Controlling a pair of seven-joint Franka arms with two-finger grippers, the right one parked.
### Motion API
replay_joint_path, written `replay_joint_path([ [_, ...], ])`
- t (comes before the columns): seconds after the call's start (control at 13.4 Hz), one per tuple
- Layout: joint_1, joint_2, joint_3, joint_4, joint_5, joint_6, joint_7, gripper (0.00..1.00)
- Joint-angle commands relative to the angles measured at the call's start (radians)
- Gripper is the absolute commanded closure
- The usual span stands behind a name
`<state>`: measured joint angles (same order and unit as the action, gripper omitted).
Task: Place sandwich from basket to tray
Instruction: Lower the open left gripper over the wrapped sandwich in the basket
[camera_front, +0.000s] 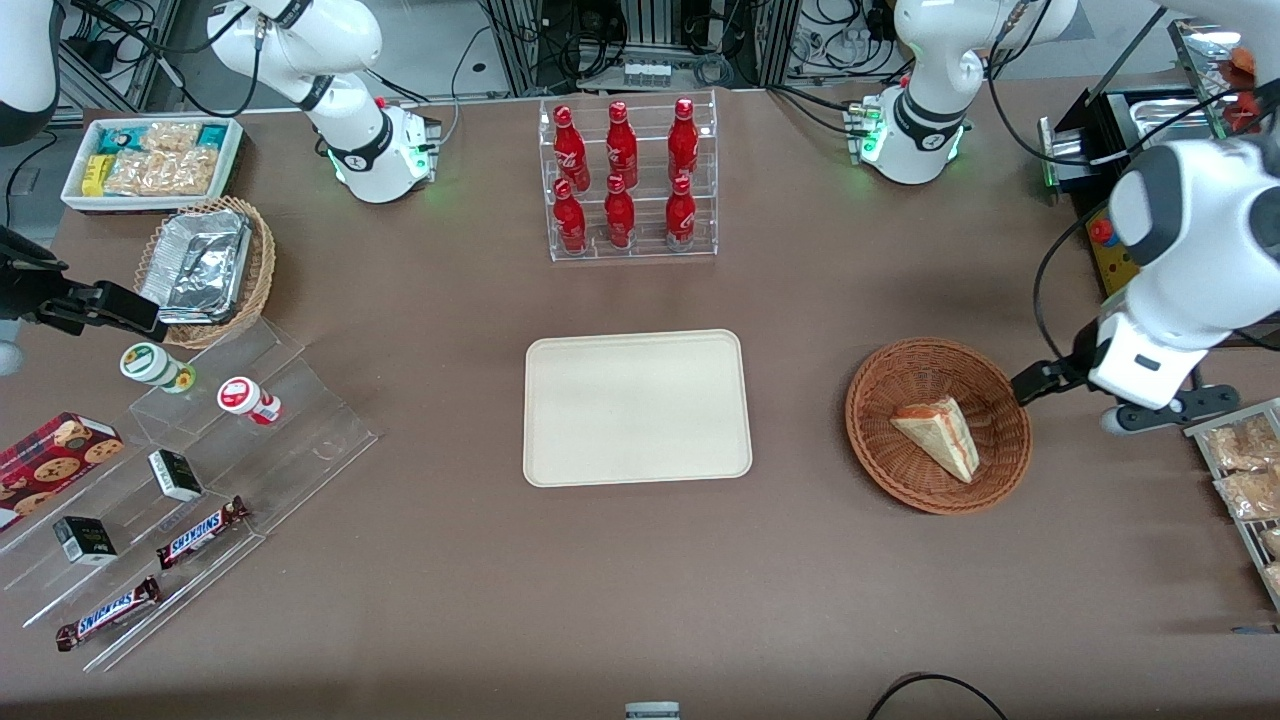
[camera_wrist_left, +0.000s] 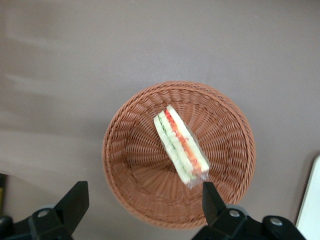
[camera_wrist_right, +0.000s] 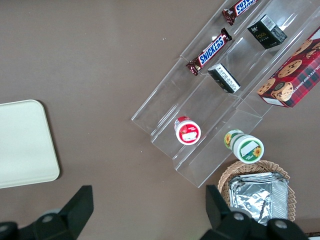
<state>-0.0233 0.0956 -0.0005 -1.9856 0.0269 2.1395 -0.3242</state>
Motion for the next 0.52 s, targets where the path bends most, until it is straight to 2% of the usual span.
replay_joint_path([
  [0.0,-0.014,-0.014,0.001,-0.093,-0.007,0.103,-0.2,0.0],
  [0.3,-0.017,0.053,-0.07,-0.118,-0.01,0.213,-0.506,0.0],
  [0.45,-0.018,0.079,-0.087,-0.131,-0.009,0.243,-0.538,0.0],
])
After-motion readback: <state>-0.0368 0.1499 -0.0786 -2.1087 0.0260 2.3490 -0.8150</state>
